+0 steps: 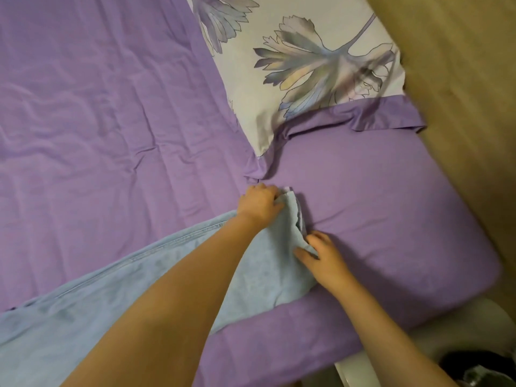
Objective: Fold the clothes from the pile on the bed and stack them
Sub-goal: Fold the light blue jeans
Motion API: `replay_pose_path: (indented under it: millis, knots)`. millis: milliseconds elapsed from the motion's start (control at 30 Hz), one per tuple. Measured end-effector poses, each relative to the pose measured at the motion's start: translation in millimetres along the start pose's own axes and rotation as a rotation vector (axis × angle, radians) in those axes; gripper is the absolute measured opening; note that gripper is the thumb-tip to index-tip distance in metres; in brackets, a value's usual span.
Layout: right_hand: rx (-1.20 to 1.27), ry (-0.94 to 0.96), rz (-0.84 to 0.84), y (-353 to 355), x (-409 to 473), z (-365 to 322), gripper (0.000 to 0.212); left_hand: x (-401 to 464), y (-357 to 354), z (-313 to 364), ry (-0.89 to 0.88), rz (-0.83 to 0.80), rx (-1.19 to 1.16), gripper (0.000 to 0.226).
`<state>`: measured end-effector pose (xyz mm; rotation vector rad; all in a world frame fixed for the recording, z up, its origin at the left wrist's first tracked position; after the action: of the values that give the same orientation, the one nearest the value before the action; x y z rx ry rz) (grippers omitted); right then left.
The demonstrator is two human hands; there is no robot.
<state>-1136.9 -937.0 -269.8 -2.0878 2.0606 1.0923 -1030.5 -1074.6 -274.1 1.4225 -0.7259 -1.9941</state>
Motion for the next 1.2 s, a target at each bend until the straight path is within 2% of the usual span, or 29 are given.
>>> replay_pose_path:
  millis: [167,200,267,300,333,400,433,567,667,733,800,900,967,1100,1133,1200]
  knots:
    - [0.045,-0.098,-0.080,-13.3,-1.4,4.6,0.015,-12.1,-0.5,-27.8,0.023,0.018,0.072,0.036]
    - [0.045,-0.113,-0.081,-9.9,-2.3,5.9,0.021,-13.6,3.3,-29.5,0.024,0.058,0.032,0.034]
    - [0.054,-0.171,-0.043,3.8,-3.3,11.9,0.056,-15.2,9.3,-29.0,0.028,0.131,-0.030,0.030]
    - [0.045,-0.206,-0.022,10.3,-4.1,15.6,0.066,-15.6,8.2,-28.0,0.030,0.140,-0.042,0.030]
    - [0.031,-0.221,-0.024,13.0,-3.5,17.8,0.063,-16.1,4.6,-26.7,0.030,0.132,-0.044,0.030]
    - [-0.009,-0.214,-0.067,10.2,-3.5,18.1,0.033,-17.9,-3.9,-25.4,0.041,0.114,-0.043,0.033]
    - [-0.005,-0.202,-0.084,7.0,-3.7,17.3,0.025,-18.9,-6.3,-25.9,0.050,0.121,-0.047,0.034]
    - [0.077,-0.239,-0.050,3.2,-0.2,22.8,0.026,-21.1,-0.3,-30.6,0.066,0.165,-0.139,0.032]
    - [-0.067,-0.281,0.097,15.4,-1.6,29.9,0.037,-17.4,10.2,-33.6,0.062,0.173,-0.148,0.032]
    - [-0.289,-0.227,0.132,15.7,-3.9,24.0,0.043,-18.8,12.4,-36.4,0.046,0.169,-0.095,0.032]
    - [-0.545,-0.123,0.165,14.0,-4.8,8.6,0.066,-26.3,10.3,-46.0,0.021,0.182,-0.010,0.033]
    - [-0.816,0.166,0.245,3.9,-6.1,-38.5,0.080,-45.5,3.7,-79.7,0.017,0.234,0.062,0.035]
    - [-0.895,0.366,0.244,-10.2,-5.1,-68.2,0.076,-59.6,2.8,-110.2,0.072,0.274,0.040,0.035]
    - [-0.991,0.708,0.078,-62.3,5.6,-113.4,0.055,-89.4,-1.8,-171.2,0.217,0.286,-0.004,0.035]
    - [-0.997,0.740,0.037,-72.3,11.9,-120.1,0.049,-95.1,-3.4,-183.2,0.238,0.282,0.003,0.036]
    - [-0.962,0.667,-0.073,-87.2,30.4,-121.9,0.047,-104.9,-2.7,-204.6,0.270,0.291,0.035,0.038]
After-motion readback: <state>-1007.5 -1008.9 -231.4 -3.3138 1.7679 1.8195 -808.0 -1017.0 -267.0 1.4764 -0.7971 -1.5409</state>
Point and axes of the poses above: each hand's wrist, its own x-axis towards the middle knuckle, its own y-axis out of the back of the hand, z = x × y, the point moved 10 cm from there along x, towards the middle knuckle, and after that the axes turned 5 degrees about y, right-handed, at the moved point
